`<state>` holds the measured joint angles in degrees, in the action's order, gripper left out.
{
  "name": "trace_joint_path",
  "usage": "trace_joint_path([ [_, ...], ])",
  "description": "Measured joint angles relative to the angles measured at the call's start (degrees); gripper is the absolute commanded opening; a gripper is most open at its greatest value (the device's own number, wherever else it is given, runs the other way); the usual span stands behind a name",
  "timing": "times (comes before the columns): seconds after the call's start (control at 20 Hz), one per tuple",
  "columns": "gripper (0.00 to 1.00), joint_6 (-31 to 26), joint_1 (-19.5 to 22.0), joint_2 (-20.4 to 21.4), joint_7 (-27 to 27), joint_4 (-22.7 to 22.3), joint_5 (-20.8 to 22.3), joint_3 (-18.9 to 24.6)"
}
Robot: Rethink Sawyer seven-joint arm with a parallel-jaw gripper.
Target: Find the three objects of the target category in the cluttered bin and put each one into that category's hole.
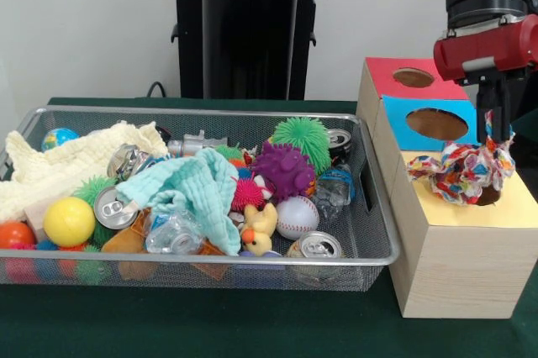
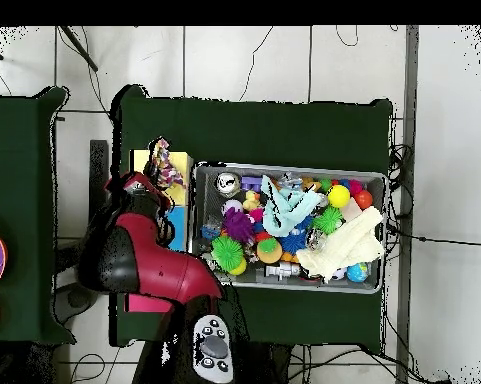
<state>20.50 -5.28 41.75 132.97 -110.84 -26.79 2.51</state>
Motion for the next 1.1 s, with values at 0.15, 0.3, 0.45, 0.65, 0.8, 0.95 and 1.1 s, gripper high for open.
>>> trace_joint_path([
  [0.15, 0.0, 0.0, 0.1, 0.0, 0.0, -0.4, 0.0, 0.2],
  [0.3, 0.0, 0.0, 0.5, 0.0, 0.0, -1.0, 0.0, 0.6],
  [0.45, 0.0, 0.0, 1.5, -0.1, 0.0, -1.6, 0.0, 1.6],
  [0.65, 0.0, 0.0, 3.0, -0.7, 0.1, -1.6, 0.0, 3.1],
  [0.8, 0.0, 0.0, 4.0, -1.4, 0.6, -1.6, 0.0, 4.3],
  [0.95, 0.0, 0.0, 5.0, -2.2, 1.5, -1.7, 0.0, 5.2],
  [1.1, 0.0, 0.0, 6.4, -3.1, 2.6, -1.7, 0.0, 6.6],
])
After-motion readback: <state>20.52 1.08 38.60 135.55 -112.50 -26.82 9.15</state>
